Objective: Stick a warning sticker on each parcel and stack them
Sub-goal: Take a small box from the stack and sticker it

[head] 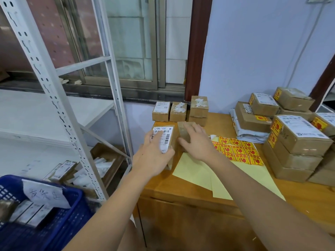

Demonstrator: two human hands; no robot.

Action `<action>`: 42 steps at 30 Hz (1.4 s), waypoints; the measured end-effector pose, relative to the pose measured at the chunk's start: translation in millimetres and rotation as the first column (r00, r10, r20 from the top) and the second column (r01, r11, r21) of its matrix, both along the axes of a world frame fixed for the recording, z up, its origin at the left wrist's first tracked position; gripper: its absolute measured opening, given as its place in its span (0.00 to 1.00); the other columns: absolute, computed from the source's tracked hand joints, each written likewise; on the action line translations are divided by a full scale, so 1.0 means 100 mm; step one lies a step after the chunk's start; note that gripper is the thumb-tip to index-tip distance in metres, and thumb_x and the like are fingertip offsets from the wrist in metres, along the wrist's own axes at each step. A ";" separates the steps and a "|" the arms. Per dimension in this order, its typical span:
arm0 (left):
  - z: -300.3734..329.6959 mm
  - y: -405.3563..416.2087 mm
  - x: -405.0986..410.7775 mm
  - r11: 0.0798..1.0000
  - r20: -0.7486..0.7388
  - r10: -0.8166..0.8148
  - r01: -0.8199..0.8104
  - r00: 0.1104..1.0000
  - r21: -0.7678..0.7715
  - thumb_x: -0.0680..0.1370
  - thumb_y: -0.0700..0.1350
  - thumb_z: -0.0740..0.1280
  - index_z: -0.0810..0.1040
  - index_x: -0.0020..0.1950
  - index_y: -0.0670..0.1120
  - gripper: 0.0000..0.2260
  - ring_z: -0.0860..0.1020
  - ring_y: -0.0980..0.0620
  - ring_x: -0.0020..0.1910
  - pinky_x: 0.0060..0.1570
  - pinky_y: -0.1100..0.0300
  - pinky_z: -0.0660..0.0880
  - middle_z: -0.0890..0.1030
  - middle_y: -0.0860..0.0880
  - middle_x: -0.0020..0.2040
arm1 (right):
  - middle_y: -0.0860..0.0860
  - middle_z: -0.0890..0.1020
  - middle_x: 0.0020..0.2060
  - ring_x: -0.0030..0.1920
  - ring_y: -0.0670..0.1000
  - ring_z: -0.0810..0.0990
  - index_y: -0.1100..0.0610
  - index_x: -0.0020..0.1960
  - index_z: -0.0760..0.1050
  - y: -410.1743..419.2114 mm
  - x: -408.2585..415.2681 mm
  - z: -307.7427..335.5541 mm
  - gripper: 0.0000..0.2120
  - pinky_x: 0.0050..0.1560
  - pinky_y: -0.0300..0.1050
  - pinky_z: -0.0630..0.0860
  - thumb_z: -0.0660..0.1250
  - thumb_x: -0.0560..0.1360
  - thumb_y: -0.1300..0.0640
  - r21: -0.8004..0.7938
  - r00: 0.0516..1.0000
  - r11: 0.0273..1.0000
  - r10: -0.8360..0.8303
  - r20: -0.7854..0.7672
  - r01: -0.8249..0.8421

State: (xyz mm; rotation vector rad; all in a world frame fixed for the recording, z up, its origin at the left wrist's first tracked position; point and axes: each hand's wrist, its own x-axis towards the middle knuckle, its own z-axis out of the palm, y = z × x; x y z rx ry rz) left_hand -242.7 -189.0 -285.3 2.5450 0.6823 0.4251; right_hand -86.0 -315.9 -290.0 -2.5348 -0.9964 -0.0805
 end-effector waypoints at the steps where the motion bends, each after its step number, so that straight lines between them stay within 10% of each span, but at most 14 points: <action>1: -0.01 -0.05 -0.01 1.000 0.007 -0.006 0.006 1.000 -0.003 0.76 0.68 0.58 0.55 0.82 0.57 0.37 0.71 0.47 0.70 0.59 0.47 0.77 0.52 0.57 0.81 | 0.50 0.57 0.81 0.80 0.55 0.54 0.47 0.82 0.55 -0.09 -0.10 0.02 0.32 0.77 0.55 0.58 0.59 0.82 0.39 0.102 0.999 0.994 0.035 -0.032 -0.032; 9: -0.07 -0.63 0.05 0.995 -0.036 -0.084 0.081 0.996 -0.065 0.76 0.70 0.59 0.54 0.82 0.59 0.38 0.63 0.44 0.77 0.69 0.46 0.68 0.49 0.53 0.83 | 0.40 0.73 0.70 0.64 0.40 0.76 0.44 0.79 0.62 -0.60 -0.61 -0.13 0.26 0.61 0.38 0.75 0.64 0.83 0.49 0.531 0.871 0.845 0.212 -0.444 0.066; 22: -0.31 -0.67 0.00 0.886 0.061 -0.279 0.281 0.958 -0.368 0.72 0.66 0.73 0.54 0.80 0.65 0.41 0.57 0.55 0.77 0.73 0.54 0.57 0.60 0.62 0.77 | 0.46 0.84 0.54 0.50 0.46 0.83 0.47 0.73 0.72 -0.80 -0.50 -0.25 0.18 0.47 0.47 0.80 0.58 0.85 0.55 0.370 0.903 0.924 0.075 -0.424 0.097; 24: -0.35 -0.63 -0.05 0.844 0.121 -0.284 0.308 0.951 -0.438 0.72 0.63 0.77 0.51 0.76 0.70 0.43 0.61 0.65 0.74 0.72 0.56 0.58 0.62 0.70 0.72 | 0.46 0.83 0.59 0.53 0.46 0.83 0.48 0.74 0.72 -0.78 -0.51 -0.27 0.19 0.49 0.45 0.81 0.59 0.85 0.54 0.385 0.907 0.916 0.065 -0.417 0.111; 29: -0.55 -0.44 -0.20 0.844 0.007 -0.282 0.251 0.960 -0.473 0.63 0.71 0.78 0.37 0.83 0.59 0.64 0.55 0.52 0.80 0.78 0.49 0.59 0.55 0.55 0.83 | 0.48 0.69 0.75 0.73 0.49 0.68 0.52 0.79 0.65 -0.83 -0.58 -0.28 0.26 0.73 0.49 0.68 0.62 0.83 0.47 0.330 0.940 0.940 0.032 -0.341 0.088; 35: -0.51 -0.52 -0.25 0.936 -0.021 -0.304 0.295 0.952 -0.190 0.77 0.68 0.66 0.45 0.84 0.58 0.44 0.57 0.52 0.79 0.76 0.51 0.56 0.61 0.57 0.80 | 0.47 0.64 0.76 0.75 0.49 0.65 0.50 0.80 0.63 -0.86 -0.69 -0.26 0.31 0.75 0.49 0.66 0.66 0.80 0.43 0.301 0.924 0.953 0.094 -0.372 0.024; 42: -0.48 -0.56 -0.16 0.863 0.340 -0.283 0.393 0.897 -0.317 0.78 0.59 0.71 0.60 0.80 0.62 0.33 0.65 0.71 0.72 0.71 0.67 0.67 0.65 0.64 0.77 | 0.44 0.68 0.73 0.71 0.48 0.69 0.44 0.77 0.66 -0.87 -0.70 -0.17 0.33 0.68 0.46 0.72 0.67 0.76 0.35 0.435 0.847 0.894 0.146 -0.512 0.109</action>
